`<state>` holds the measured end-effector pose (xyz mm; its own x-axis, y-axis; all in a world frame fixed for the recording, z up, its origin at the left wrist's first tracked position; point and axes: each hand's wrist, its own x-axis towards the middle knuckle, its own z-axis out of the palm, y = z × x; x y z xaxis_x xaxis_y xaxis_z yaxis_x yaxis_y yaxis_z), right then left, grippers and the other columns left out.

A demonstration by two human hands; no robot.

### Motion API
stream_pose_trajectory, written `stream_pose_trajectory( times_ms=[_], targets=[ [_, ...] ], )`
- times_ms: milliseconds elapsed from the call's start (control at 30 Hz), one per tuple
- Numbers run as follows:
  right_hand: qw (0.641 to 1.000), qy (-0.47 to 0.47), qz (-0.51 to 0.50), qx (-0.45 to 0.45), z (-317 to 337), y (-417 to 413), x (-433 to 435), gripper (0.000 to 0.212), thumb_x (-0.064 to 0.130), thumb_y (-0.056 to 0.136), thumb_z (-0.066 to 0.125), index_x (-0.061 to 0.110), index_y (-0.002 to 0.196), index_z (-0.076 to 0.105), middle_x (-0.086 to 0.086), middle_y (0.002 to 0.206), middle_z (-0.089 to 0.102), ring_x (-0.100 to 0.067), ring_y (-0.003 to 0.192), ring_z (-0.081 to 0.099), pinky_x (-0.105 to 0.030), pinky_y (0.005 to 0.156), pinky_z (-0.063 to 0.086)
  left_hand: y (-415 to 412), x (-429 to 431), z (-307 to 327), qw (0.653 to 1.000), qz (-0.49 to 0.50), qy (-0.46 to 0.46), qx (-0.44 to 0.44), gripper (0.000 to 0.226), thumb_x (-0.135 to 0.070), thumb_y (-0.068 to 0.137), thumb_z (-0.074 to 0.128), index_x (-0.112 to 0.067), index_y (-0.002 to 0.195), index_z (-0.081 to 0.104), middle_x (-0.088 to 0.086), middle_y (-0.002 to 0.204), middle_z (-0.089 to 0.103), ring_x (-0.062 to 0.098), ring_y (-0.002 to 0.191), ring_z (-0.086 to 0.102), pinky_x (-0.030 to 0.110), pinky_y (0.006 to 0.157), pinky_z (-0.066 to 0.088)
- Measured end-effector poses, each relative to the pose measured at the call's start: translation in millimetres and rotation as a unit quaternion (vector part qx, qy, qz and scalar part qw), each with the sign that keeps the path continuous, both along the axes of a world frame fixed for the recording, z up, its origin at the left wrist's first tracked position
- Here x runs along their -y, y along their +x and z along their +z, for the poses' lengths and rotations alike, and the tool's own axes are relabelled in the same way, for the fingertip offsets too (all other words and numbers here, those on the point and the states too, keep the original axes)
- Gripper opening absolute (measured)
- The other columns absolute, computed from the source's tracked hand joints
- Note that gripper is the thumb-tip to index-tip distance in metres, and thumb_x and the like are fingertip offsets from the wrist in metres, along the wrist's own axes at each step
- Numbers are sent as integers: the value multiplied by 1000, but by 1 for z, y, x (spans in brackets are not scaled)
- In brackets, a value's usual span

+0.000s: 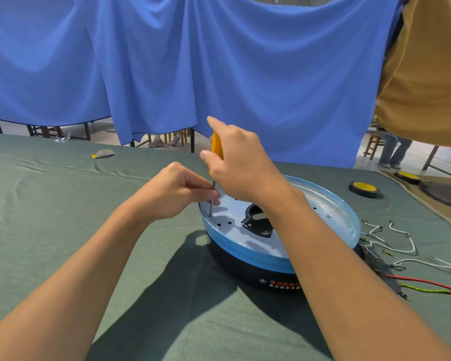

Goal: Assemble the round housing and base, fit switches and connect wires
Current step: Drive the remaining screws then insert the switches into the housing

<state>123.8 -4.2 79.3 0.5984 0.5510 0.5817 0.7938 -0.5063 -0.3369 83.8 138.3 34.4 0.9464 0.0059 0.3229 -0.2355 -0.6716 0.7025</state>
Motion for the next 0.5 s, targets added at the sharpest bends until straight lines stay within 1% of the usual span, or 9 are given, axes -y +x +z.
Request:
stream_pose_trajectory(
  times_ms=[67, 100, 167, 200, 233, 300, 367, 433, 500],
  targets=[
    [997, 26, 42, -55, 3, 0, 0, 48, 10, 94, 52, 10, 141, 44, -12, 117, 62, -33, 111, 56, -43, 92, 47, -1, -1, 2, 1000, -18, -8, -14, 17, -11, 91, 67, -22, 86, 79, -1, 89, 78, 12, 90, 71, 34, 98, 52],
    [996, 41, 45, -58, 3, -1, 0, 49, 10, 93, 54, 14, 141, 46, -11, 119, 64, -32, 112, 56, -43, 94, 47, -2, -1, 1, 999, -23, -15, -19, 17, -11, 91, 67, -21, 87, 79, 0, 89, 78, 12, 87, 71, 29, 93, 53],
    [998, 59, 24, -25, 1, -3, 0, 44, 17, 91, 62, 21, 134, 56, -6, 109, 67, -29, 106, 58, -42, 93, 48, -2, 0, -1, 999, -18, -22, -15, 10, -17, 88, 72, -20, 86, 81, 13, 85, 76, 15, 69, 59, 34, 73, 50],
    [999, 54, 5, 4, 0, -3, 0, 40, 22, 89, 65, 22, 129, 60, -6, 104, 67, -28, 101, 58, -41, 90, 48, -2, 2, -2, 1000, -12, -24, -8, 8, -19, 86, 74, -18, 86, 82, 16, 84, 74, 15, 68, 52, 41, 70, 46],
    [999, 43, -12, 30, -1, -3, -1, 37, 26, 89, 66, 22, 125, 61, -6, 101, 66, -29, 97, 58, -40, 86, 48, -1, 3, -2, 1000, -9, -25, -3, 8, -17, 86, 74, -17, 85, 82, 17, 84, 75, 16, 71, 53, 48, 76, 48],
    [998, 21, -25, 50, 0, -3, -1, 39, 30, 91, 62, 20, 128, 58, -7, 104, 65, -31, 98, 57, -39, 84, 47, 0, 4, -2, 1000, -10, -22, -6, 12, -12, 89, 69, -14, 87, 81, 10, 89, 77, 27, 85, 65, 53, 95, 47],
    [1000, 14, 12, -2, 3, 0, 0, 46, 23, 94, 57, 18, 139, 49, -8, 114, 64, -30, 106, 55, -38, 90, 45, 2, 4, -1, 999, -21, -14, -27, 17, -9, 94, 64, -10, 93, 80, 6, 96, 78, 33, 105, 66, 52, 104, 44],
    [997, 29, 48, -58, 6, 2, 1, 47, 14, 94, 55, 17, 141, 48, -6, 120, 64, -28, 111, 56, -37, 96, 44, 4, 2, -1, 998, -33, -7, -49, 19, -10, 97, 60, -10, 99, 79, -1, 101, 77, 26, 112, 65, 47, 108, 43],
    [995, 61, 48, -67, 4, 3, 1, 43, 13, 92, 59, 20, 134, 57, -3, 109, 67, -29, 109, 58, -39, 96, 46, 4, 2, -3, 998, -33, -9, -57, 18, -11, 97, 60, -13, 101, 78, -6, 100, 77, 17, 111, 66, 43, 108, 43]
  ],
)
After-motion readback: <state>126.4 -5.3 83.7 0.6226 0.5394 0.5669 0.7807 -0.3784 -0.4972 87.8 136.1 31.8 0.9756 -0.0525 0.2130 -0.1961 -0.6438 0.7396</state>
